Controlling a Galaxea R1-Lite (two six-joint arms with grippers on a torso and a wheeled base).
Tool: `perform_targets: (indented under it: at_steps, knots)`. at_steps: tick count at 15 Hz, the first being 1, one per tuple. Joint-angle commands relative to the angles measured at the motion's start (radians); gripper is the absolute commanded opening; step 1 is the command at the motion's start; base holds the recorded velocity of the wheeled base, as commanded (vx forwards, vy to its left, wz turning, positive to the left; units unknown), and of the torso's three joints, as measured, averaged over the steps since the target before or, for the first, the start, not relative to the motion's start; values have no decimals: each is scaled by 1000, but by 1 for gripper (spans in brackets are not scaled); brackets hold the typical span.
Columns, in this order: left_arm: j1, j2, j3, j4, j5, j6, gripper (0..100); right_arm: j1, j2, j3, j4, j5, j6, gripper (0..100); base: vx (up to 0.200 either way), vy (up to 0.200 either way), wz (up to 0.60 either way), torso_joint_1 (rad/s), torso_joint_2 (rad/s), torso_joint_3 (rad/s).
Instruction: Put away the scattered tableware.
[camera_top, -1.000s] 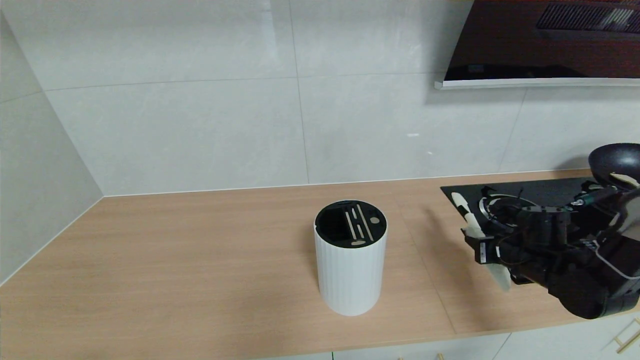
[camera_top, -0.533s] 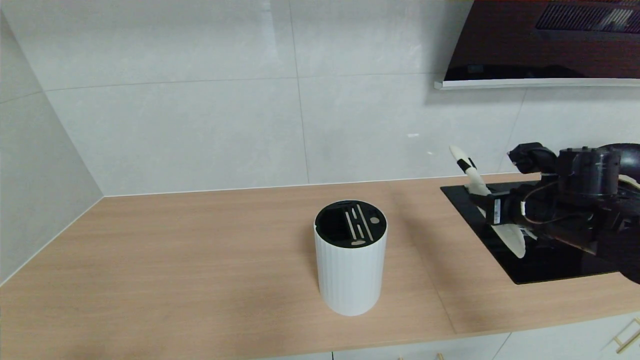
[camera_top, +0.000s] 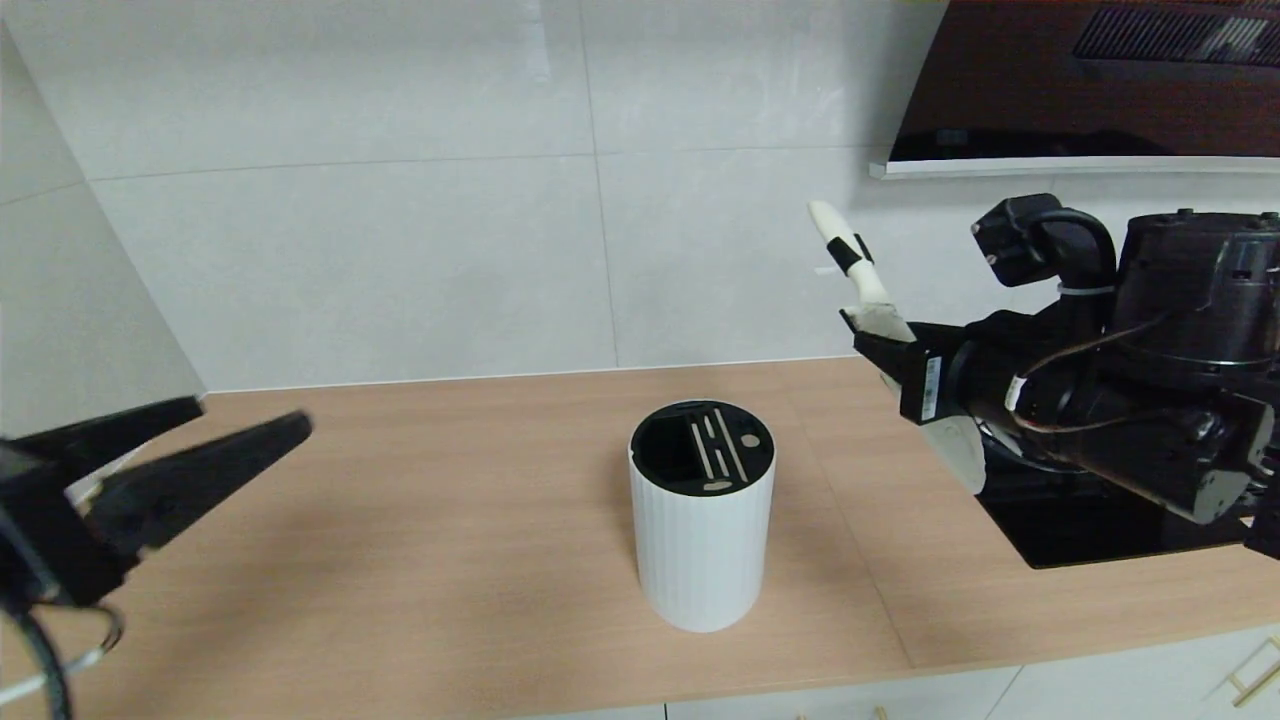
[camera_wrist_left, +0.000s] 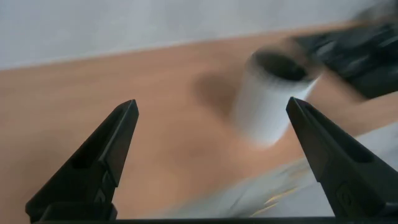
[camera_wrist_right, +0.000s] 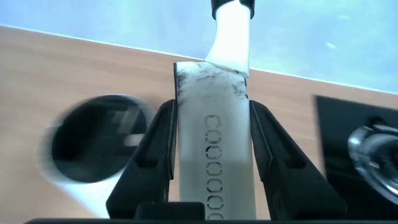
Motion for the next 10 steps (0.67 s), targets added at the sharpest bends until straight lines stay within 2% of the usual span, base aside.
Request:
perform_targets:
  at_steps: [1,2,3,4,6,7,8,10]
  knots:
    - [-190,394,-96,-283,20,-169,100,85,-49,22,-2,-15,9,0,0,0,0,0,0,0]
    - [-224,440,-103,-361,19,-241,100,120,-46,30,-2,-15,21,0,0,0,0,0,0,0]
    - [-235,451,-112,-384,17,-277,100,134,-44,30,-2,-15,30,0,0,0,0,0,0,0]
    - [-270,474,-154,-414,5,-394,100,151,-27,27,-2,-15,61,0,0,0,0,0,0,0]
    - [-281,489,-189,-414,-30,-451,100,183,-18,27,-2,-15,70,0,0,0,0,0,0,0]
    - [-281,514,-208,-413,-79,-454,100,209,-10,27,-2,-15,84,0,0,0,0,0,0,0]
    - [-281,548,-252,-405,-96,-455,100,238,-3,22,-2,-17,101,0,0,0,0,0,0,0]
    - [-281,600,-275,-401,-92,-455,100,280,10,19,-2,-17,130,0,0,0,0,0,0,0]
